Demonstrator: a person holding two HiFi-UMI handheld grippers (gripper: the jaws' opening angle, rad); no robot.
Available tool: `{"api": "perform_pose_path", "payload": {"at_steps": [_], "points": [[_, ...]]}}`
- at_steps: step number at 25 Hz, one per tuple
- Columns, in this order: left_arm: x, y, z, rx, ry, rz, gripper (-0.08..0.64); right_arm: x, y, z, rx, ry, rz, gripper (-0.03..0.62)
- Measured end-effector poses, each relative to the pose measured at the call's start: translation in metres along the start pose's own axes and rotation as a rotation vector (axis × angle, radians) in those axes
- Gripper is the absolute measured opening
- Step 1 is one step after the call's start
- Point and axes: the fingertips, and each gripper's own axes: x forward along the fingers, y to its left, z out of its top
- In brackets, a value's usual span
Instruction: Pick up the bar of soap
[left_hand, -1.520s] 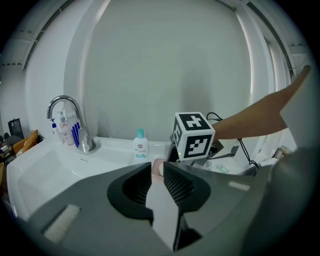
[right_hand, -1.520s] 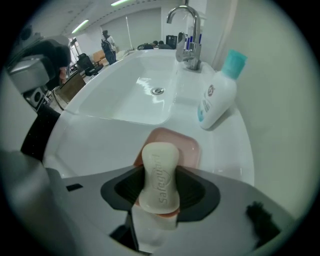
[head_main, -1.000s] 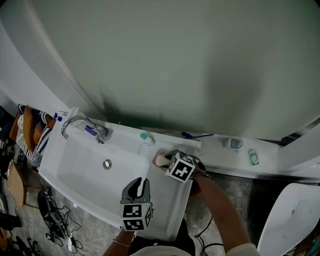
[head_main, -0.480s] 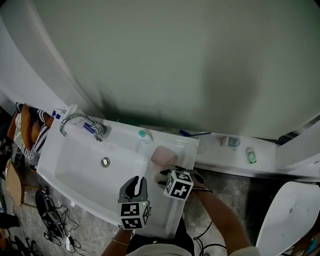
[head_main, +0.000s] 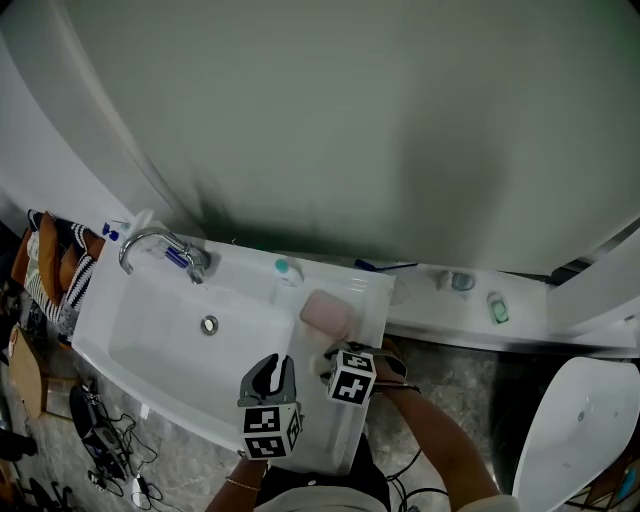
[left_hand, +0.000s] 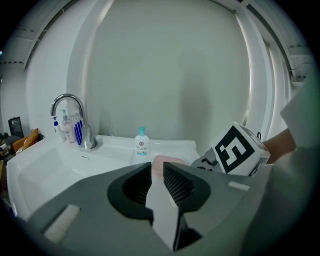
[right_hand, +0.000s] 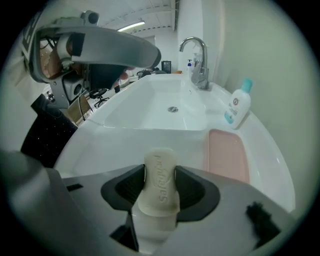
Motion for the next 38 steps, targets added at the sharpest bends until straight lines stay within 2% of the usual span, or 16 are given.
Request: {"api": "perform_pose_path", "payload": {"at_steps": [9,15,18,24,27,30,33,35,36,38], "points": [[0.001,0.0,-0.007,-0.013,0.011,-0.002,0.083,0.006,0.004,-0.004,-0.034,0.066,0.006,0.202],[-0.003,0.005,-0.002,-0.013,-0.01,0.007,0.087,-0.008,0.007,0.002,-0.044,-0.033,-0.009,0.22],[-0.006,0.007,-0.001,-0.017,-0.02,0.011,0.089,-0.035,-0.001,0.025,0.05,-0.224,-0.083,0.227],[-0.012,0.006,0.008,-0.03,-0.053,0.011,0.092,-0.13,-0.021,0.084,0.443,-0.808,-0.121,0.225],[-0.016,0.005,0.015,-0.028,-0.074,0.01,0.092,-0.162,-0.021,0.095,0.53,-0.978,-0.115,0.225],[-0.018,0.0,0.018,-0.02,-0.086,0.0,0.092,-0.176,-0.02,0.092,0.591,-1.059,-0.167,0.223],[-0.019,-0.005,0.019,-0.02,-0.092,-0.016,0.092,-0.172,-0.021,0.081,0.68,-1.057,-0.242,0.191],[-0.021,-0.008,0.021,-0.013,-0.101,-0.024,0.091,-0.168,-0.022,0.076,0.717,-1.049,-0.3,0.075],[-0.022,-0.01,0.022,-0.01,-0.109,-0.03,0.091,-0.168,-0.021,0.074,0.726,-1.048,-0.319,0.051],[-0.024,-0.014,0.026,-0.007,-0.125,-0.041,0.091,-0.169,-0.017,0.072,0.73,-1.048,-0.343,0.049]]}}
